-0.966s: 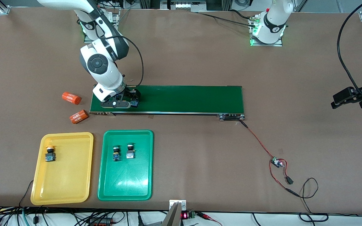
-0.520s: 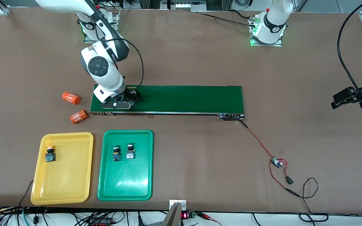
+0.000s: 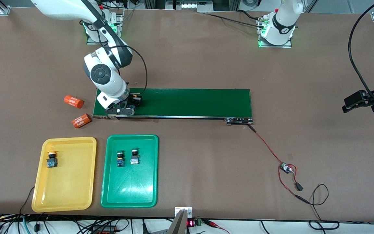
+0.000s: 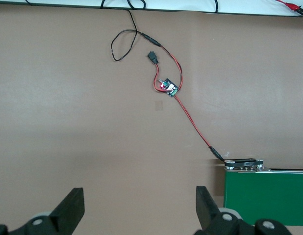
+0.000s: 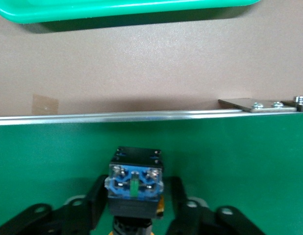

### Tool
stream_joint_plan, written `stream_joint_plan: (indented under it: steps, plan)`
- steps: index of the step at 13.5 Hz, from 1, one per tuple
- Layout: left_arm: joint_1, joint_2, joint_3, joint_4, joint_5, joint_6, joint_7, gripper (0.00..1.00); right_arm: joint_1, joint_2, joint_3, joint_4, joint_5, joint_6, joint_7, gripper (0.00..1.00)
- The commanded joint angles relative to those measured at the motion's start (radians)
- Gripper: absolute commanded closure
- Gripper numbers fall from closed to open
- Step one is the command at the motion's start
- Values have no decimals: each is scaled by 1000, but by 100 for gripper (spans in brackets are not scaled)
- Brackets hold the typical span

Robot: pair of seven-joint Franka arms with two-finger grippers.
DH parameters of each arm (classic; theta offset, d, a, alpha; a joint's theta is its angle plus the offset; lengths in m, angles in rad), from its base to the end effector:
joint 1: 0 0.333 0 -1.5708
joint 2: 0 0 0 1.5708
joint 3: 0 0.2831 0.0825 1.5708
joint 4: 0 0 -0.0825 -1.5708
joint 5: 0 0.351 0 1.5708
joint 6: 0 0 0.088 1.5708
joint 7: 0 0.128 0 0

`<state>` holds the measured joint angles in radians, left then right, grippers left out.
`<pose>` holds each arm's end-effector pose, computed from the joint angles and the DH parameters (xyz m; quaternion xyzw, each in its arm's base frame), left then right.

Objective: Sort buttons by color to trays
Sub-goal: 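Lift the button and carry it over the yellow tray with the right gripper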

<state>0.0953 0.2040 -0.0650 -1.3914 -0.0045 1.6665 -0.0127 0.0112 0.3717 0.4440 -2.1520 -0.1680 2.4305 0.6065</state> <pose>0.5875 0.0209 0.5462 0.9991 0.0225 0.0358 0.0085 0.4758 0.2352 0.2116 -0.9991 0.0216 0.0340 0.0098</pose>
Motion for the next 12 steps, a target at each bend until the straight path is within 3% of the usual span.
stream_joint_plan:
  steps: [1, 3, 7, 9, 12]
  plan:
    - [1, -3, -1, -1, 9, 9, -3, 0, -27, -7, 7, -2, -13, 13, -22, 85]
    - [1, -3, -1, -1, 9, 9, -3, 0, -39, -13, 4, 44, -13, -8, -31, 94]
    - [0, -5, -1, -1, 12, 9, -4, 0, -47, -8, 1, 292, -2, -269, -106, 94]
    - [1, -6, -2, 0, 5, 9, 0, 0, -69, 3, -17, 362, -2, -303, -174, 94]
    - [17, -8, 7, -1, -89, -4, 3, 0, -154, 110, -25, 477, -7, -318, -265, 94]
